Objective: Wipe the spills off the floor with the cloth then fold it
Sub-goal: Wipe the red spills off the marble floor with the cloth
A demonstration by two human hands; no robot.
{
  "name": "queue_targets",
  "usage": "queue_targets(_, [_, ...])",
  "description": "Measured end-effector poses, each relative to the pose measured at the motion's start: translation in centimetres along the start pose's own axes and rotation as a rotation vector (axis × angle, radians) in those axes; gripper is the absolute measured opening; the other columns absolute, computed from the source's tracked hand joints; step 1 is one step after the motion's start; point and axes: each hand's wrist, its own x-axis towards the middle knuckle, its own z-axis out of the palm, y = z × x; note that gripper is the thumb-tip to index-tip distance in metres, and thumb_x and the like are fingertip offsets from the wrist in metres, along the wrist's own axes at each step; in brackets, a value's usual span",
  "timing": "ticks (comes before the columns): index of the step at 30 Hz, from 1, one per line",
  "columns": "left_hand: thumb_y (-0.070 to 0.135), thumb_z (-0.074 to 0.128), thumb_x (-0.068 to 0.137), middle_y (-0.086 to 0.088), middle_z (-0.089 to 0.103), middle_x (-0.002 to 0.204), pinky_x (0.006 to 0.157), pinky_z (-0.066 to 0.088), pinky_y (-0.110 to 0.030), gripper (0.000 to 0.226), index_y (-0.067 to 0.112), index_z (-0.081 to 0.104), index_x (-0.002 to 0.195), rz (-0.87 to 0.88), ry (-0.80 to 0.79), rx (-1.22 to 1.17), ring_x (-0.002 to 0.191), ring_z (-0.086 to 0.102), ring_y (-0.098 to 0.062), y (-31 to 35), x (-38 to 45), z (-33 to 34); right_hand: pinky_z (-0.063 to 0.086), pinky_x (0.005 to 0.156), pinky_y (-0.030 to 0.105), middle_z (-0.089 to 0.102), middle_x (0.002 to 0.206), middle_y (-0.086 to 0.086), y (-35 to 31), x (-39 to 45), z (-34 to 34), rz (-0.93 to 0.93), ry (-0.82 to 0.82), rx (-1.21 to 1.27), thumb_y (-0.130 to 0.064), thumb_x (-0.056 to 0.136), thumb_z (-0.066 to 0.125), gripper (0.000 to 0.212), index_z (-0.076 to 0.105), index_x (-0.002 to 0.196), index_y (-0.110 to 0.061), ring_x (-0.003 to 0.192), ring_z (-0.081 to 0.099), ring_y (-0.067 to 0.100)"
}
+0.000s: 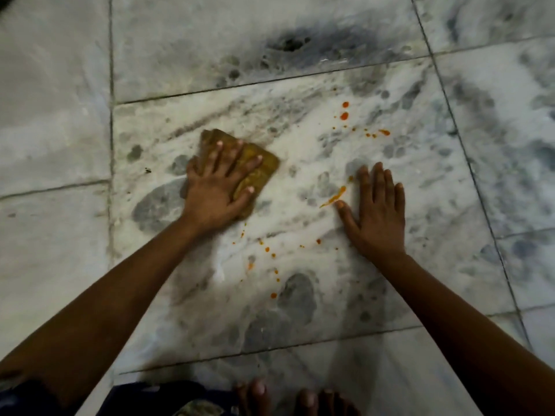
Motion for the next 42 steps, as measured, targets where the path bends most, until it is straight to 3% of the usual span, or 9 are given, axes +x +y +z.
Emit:
queue_targets(6, [0.053, 0.028, 0.095, 0.002, 0.000, 0.159, 0.107, 0.002, -0.067, 0.056, 0.041, 0.011, 0.147, -0.275, -0.060, -0.114, 0.145, -0.008, -0.030, 0.8, 8.9, -2.4, 0.003, 0.114, 0.043, 0.014, 0.155, 0.021, 0.0, 0.4, 0.1, 0.018, -0.022, 0.036, -0.061, 0.088, 0.022, 0.079, 0.021, 0.148, -0.009, 0.143, 0.014, 0.036])
queue_targets(11, [0.061, 0.013, 0.085, 0.000, 0.004, 0.159, 0.107, 0.001, -0.063, 0.065, 0.041, 0.011, 0.147, -0.009, -0.076, -0.008, 0.145, -0.004, -0.029, 4.5, 5.9, -0.9, 0.006, 0.114, 0.046, 0.016, 0.154, 0.022, -0.1, 0.4, 0.3, 0.027, -0.030, 0.020, -0.059, 0.089, 0.024, 0.078, 0.022, 0.148, -0.008, 0.142, 0.016, 0.038])
queue_targets(14, [0.057, 0.019, 0.088, 0.001, 0.013, 0.158, 0.107, 0.005, -0.062, 0.059, 0.042, 0.016, 0.145, 0.150, -0.038, -0.003, 0.145, 0.007, -0.030, 2.8, 0.5, -0.1, 0.005, 0.114, 0.046, 0.015, 0.154, 0.022, -0.1, 0.4, 0.4, 0.024, -0.034, 0.009, -0.059, 0.089, 0.023, 0.079, 0.022, 0.148, -0.008, 0.142, 0.015, 0.038])
queue_targets(21, [0.052, 0.022, 0.097, 0.003, -0.008, 0.159, 0.110, -0.006, -0.061, 0.055, 0.042, 0.003, 0.147, -0.334, -0.115, -0.111, 0.145, -0.012, -0.027, -1.7, 8.7, -2.8, 0.000, 0.114, 0.047, 0.004, 0.156, 0.021, 0.0, 0.5, -0.1, 0.030, -0.115, 0.010, -0.063, 0.084, 0.013, 0.085, 0.012, 0.150, -0.009, 0.144, 0.005, 0.037])
queue_targets(23, [0.052, 0.020, 0.098, 0.001, -0.013, 0.158, 0.109, -0.010, -0.062, 0.056, 0.040, -0.002, 0.147, -0.369, -0.166, -0.143, 0.143, -0.017, -0.028, -0.8, 11.3, -3.5, -0.002, 0.114, 0.045, -0.001, 0.156, 0.019, 0.1, 0.7, -0.4, 0.020, -0.149, -0.006, -0.066, 0.080, 0.007, 0.089, 0.007, 0.150, -0.011, 0.144, 0.001, 0.035])
queue_targets(30, [0.062, 0.001, 0.084, 0.006, -0.012, 0.156, 0.110, -0.007, -0.055, 0.061, 0.042, -0.010, 0.141, 0.035, -0.159, -0.032, 0.144, -0.013, -0.023, 3.2, -1.5, -0.7, -0.006, 0.114, 0.042, -0.010, 0.156, 0.016, 0.2, 0.8, -1.2, 0.018, -0.225, -0.008, -0.070, 0.072, -0.004, 0.096, -0.004, 0.150, -0.015, 0.145, -0.008, 0.030])
queue_targets(33, [0.064, 0.003, 0.083, 0.008, -0.008, 0.155, 0.111, -0.004, -0.054, 0.064, 0.039, -0.004, 0.142, 0.039, -0.172, -0.023, 0.145, -0.008, -0.022, 1.2, -4.6, -0.8, -0.005, 0.114, 0.041, -0.005, 0.157, 0.017, -0.3, 0.0, -1.3, 0.019, -0.200, 0.010, -0.068, 0.075, -0.002, 0.094, 0.001, 0.150, -0.012, 0.145, -0.003, 0.031])
queue_targets(39, [0.049, 0.020, 0.099, 0.004, -0.014, 0.158, 0.111, -0.008, -0.057, 0.053, 0.044, -0.003, 0.146, -0.297, -0.230, -0.154, 0.144, -0.016, -0.024, 0.0, 3.7, -3.1, 0.005, 0.112, 0.041, 0.024, 0.150, 0.025, -2.7, -3.8, -0.6, -0.169, -0.099, 0.030, -0.053, 0.090, 0.026, 0.076, 0.027, 0.144, 0.000, 0.139, 0.023, 0.039])
queue_targets(42, [0.053, 0.013, 0.096, 0.000, -0.009, 0.159, 0.111, -0.007, -0.058, 0.055, 0.040, -0.003, 0.147, -0.188, -0.238, -0.093, 0.144, -0.014, -0.026, 2.6, 1.5, -2.1, 0.008, 0.111, 0.042, 0.027, 0.149, 0.025, -3.8, -5.3, -0.5, -0.270, -0.120, 0.026, -0.049, 0.090, 0.030, 0.072, 0.030, 0.143, -0.001, 0.138, 0.026, 0.037])
